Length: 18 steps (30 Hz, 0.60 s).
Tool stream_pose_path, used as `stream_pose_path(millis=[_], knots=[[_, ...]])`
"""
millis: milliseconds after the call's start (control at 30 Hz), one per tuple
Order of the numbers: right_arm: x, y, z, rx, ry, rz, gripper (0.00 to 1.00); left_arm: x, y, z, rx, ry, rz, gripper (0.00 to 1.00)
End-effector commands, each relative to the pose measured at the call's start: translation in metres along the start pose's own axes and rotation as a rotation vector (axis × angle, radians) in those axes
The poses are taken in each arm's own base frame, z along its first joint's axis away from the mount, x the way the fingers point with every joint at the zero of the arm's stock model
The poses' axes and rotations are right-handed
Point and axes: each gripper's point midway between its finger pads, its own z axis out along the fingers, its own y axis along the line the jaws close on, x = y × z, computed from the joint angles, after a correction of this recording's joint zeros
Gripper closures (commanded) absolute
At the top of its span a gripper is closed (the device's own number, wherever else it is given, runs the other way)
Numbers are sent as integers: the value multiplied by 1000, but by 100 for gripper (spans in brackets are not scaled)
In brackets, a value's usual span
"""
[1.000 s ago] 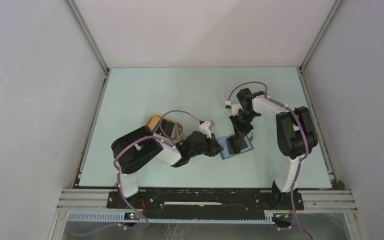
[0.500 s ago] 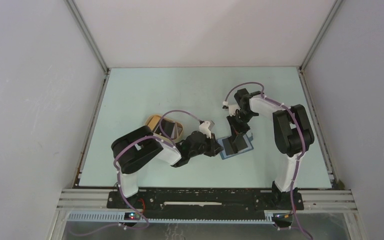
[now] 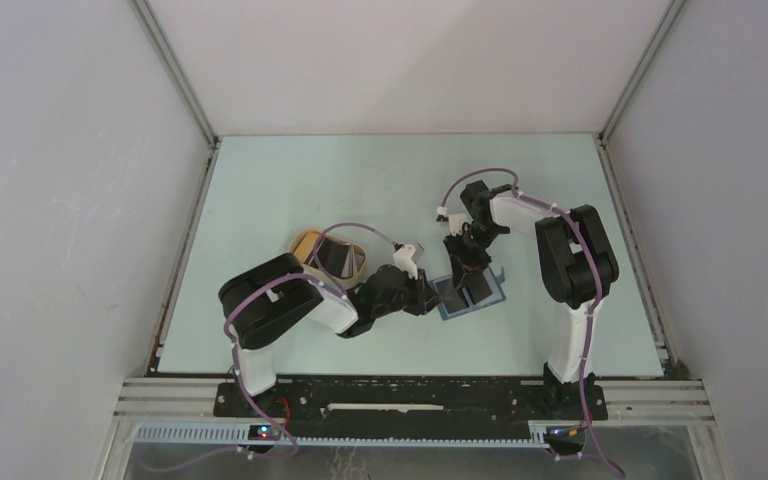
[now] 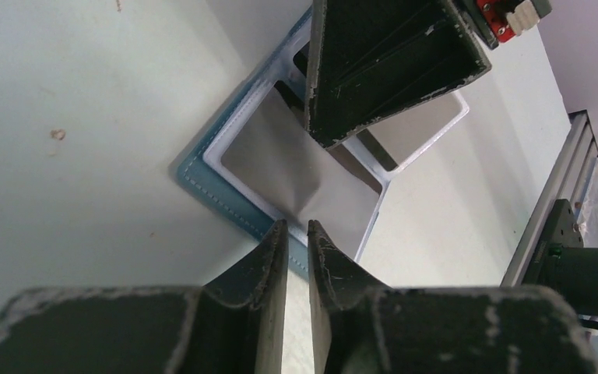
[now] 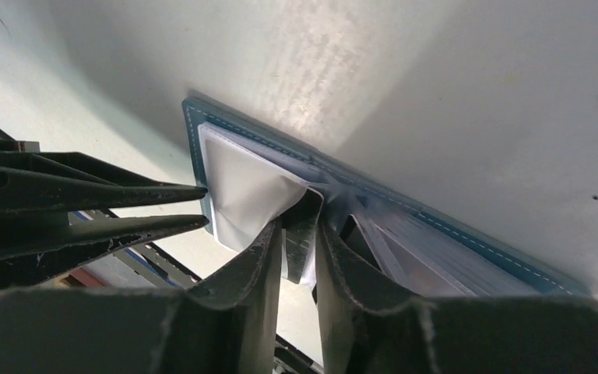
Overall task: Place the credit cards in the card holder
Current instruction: Insert the credit card into the card holder.
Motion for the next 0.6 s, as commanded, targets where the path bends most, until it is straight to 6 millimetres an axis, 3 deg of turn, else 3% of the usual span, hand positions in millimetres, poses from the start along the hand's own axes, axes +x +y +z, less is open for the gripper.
stream_pose_path(millis=[0, 167, 567], knots=[[-12, 12, -15, 6, -64, -92, 64, -17, -4, -11, 17, -68, 21, 79], [-14, 27, -33, -3, -109, -172, 53, -26, -11, -23, 46, -111, 39, 76], [-10, 48, -66, 6, -197, -351, 56, -40, -21, -45, 108, -197, 86, 75]])
